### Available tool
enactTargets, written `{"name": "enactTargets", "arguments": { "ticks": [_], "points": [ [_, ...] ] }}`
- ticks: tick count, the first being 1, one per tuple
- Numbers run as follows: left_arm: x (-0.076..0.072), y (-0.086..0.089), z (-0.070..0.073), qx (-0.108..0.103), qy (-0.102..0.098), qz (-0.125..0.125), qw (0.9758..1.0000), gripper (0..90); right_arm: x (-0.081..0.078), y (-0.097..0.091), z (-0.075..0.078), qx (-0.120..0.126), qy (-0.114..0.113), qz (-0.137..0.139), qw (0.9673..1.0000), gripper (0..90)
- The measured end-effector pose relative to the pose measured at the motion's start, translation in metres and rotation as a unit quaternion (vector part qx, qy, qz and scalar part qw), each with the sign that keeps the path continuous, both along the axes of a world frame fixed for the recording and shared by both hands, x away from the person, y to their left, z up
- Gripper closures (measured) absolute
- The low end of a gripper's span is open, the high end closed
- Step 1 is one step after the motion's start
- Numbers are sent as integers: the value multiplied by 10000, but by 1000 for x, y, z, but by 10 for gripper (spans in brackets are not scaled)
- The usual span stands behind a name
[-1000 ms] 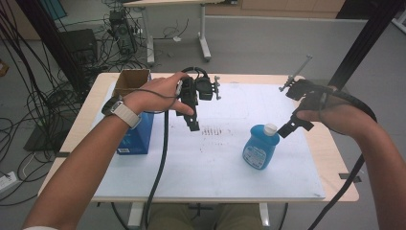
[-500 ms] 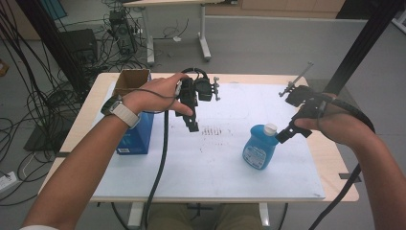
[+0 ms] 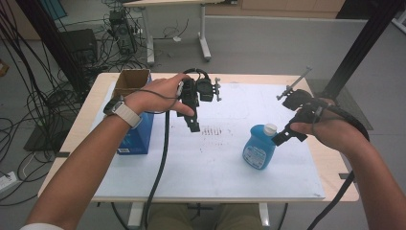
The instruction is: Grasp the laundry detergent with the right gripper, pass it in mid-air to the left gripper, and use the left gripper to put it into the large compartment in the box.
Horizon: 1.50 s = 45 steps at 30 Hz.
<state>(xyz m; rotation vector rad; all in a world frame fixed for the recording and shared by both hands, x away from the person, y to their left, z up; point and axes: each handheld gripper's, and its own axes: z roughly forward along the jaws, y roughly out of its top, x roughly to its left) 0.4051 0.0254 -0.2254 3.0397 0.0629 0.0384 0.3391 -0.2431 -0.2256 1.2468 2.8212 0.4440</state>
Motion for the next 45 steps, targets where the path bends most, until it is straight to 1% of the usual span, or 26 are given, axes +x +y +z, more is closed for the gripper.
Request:
{"name": "enactTargets", "arguments": {
  "ticks": [5, 7, 14, 27, 31, 33, 37, 40, 45],
  "points": [
    [0, 2, 0, -11, -9, 11, 10000, 97, -1, -1, -6, 57, -80, -101, 9999, 55],
    [0, 2, 0, -14, 3, 31, 10000, 97, -2, -1, -8, 68, -152, -116, 9998, 54],
    [1, 2, -2, -5, 23, 34, 10000, 97, -2, -3, -12, 190, -153, -193, 9995, 58],
    [2, 1, -5, -22, 43, 28, 10000, 97, -3, -1, -17, 208, -119, -194, 9995, 60],
    [2, 1, -6, -8, 31, 43, 10000, 97, -3, -2, -17, 222, -167, -239, 9993, 59],
    [2, 1, -6, -18, 27, 49, 10000, 97, -5, -3, -18, 278, -209, -253, 9991, 59],
    [2, 1, -6, -22, 25, 57, 10000, 97, -9, -4, -22, 380, -282, -261, 9985, 59],
    [2, 1, -6, -30, 25, 54, 10000, 97, -11, -3, -26, 388, -377, -272, 9982, 59],
    [2, 0, -7, -45, 24, 59, 10000, 97, -15, -3, -31, 461, -416, -288, 9977, 60]
  ]
}}
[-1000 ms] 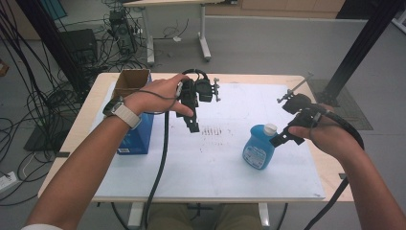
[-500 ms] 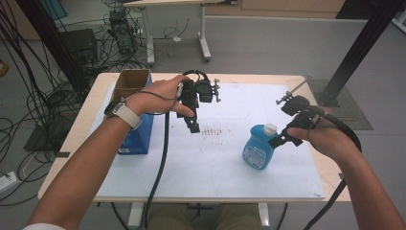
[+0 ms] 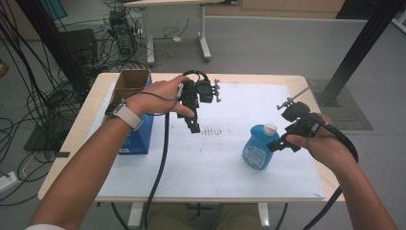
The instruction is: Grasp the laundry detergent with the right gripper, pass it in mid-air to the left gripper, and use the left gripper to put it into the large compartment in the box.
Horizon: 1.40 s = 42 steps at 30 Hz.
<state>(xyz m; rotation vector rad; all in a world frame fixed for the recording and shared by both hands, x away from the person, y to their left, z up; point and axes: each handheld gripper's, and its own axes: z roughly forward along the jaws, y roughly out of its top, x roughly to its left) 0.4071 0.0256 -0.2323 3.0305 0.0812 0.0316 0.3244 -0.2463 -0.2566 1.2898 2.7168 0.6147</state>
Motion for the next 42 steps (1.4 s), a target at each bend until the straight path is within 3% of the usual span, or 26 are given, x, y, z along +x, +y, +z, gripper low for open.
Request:
{"name": "enactTargets", "arguments": {
  "ticks": [12, 42],
  "points": [
    [1, 0, -2, -3, 18, 5, 10000, 97, -6, -6, -9, 174, -258, -151, 9994, 61],
    [2, 1, -6, -8, 57, 12, 10000, 97, -9, -9, -22, 328, -335, -207, 9987, 63]
  ]
}}
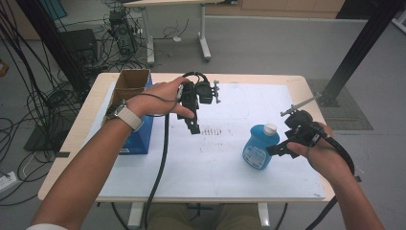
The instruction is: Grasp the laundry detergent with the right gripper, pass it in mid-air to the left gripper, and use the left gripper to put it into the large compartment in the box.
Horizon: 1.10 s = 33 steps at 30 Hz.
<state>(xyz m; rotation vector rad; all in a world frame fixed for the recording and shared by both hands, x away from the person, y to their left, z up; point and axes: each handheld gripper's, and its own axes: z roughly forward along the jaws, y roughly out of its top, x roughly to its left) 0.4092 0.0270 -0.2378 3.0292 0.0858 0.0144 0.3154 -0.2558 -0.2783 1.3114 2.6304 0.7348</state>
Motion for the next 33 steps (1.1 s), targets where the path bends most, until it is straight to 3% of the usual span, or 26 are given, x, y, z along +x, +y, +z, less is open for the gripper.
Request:
{"name": "enactTargets", "arguments": {
  "ticks": [33],
  "points": [
    [0, 3, -1, -26, -16, 38, 10000, 97, 0, 0, -2, 34, 15, -25, 10000, 63]
  ]
}}
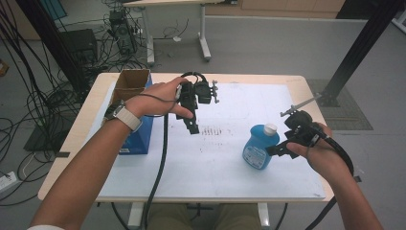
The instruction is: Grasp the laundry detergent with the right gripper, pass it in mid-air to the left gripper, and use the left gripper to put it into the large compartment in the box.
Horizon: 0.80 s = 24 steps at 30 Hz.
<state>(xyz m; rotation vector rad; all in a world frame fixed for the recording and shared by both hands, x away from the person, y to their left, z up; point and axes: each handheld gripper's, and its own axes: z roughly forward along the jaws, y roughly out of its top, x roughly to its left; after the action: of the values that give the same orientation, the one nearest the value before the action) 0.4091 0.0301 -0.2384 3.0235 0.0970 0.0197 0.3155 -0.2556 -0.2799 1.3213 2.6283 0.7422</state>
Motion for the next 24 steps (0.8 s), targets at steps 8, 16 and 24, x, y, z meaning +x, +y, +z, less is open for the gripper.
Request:
{"name": "enactTargets", "arguments": {
  "ticks": [8, 16, 24],
  "points": [
    [0, 0, -1, -2, 7, 0, 10000, 97, 0, 1, 0, -18, -14, 25, 10000, 62],
    [1, 2, -1, -13, 19, 43, 10000, 97, 0, 0, 0, -14, -2, 23, 10000, 63],
    [1, 2, -1, -9, -1, 37, 10000, 97, 0, 1, 0, -10, -11, 24, 10000, 63]
  ]
}}
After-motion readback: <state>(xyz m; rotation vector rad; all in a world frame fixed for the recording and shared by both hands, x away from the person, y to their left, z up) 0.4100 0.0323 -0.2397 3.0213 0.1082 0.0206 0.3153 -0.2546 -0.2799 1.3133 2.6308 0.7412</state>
